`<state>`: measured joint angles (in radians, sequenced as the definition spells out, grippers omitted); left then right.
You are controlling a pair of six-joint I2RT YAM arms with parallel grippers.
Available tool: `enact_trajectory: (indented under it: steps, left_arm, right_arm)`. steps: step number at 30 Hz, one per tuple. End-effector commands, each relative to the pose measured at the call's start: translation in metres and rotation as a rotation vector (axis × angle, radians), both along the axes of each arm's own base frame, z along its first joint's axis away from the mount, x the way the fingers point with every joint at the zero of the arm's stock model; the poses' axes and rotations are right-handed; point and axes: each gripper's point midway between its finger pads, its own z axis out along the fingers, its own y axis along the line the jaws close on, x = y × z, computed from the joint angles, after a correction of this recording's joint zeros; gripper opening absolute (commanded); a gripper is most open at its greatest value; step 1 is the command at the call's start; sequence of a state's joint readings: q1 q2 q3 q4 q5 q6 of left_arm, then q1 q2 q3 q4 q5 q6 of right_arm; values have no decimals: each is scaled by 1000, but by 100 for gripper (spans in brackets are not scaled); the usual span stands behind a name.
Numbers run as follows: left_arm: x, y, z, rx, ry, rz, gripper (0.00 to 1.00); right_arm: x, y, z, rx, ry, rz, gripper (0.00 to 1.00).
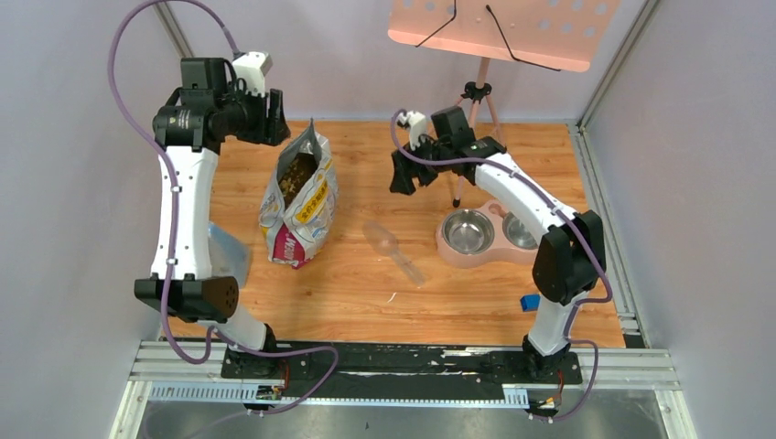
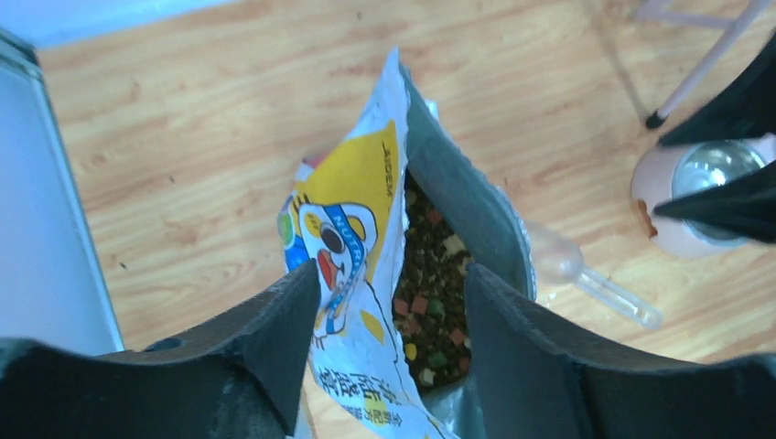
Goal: Serve the pet food
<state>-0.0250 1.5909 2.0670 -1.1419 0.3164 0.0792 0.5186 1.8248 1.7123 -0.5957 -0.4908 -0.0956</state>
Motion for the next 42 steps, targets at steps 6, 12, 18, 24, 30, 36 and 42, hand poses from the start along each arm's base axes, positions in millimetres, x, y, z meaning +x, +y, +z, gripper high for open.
enact_trajectory:
  steps: [6, 12, 18, 24, 30, 36, 42]
  left_arm:
    - [-18, -9, 89, -97, -412, 4, 82]
    - [-29, -13, 90, -127, -405, -7, 84]
    - [-33, -10, 87, -101, -405, -1, 85]
    - [-36, -12, 85, -110, -400, -11, 85]
    - [-40, -13, 79, -107, -396, -19, 85]
    - [-40, -12, 85, -103, -414, -17, 85]
    - [-34, -12, 92, -103, -436, -18, 85]
  right_arm:
    - [-53, 3, -96, -243, 50, 155, 72]
    - [-80, -3, -131, -364, 122, 157, 74]
    - [-124, -11, -159, -505, 184, 108, 74]
    - [-138, -18, -176, -557, 208, 111, 66]
    - [-150, -13, -191, -562, 275, 128, 57]
    - [-145, -13, -198, -573, 282, 104, 54]
    - [-140, -15, -210, -610, 272, 108, 51]
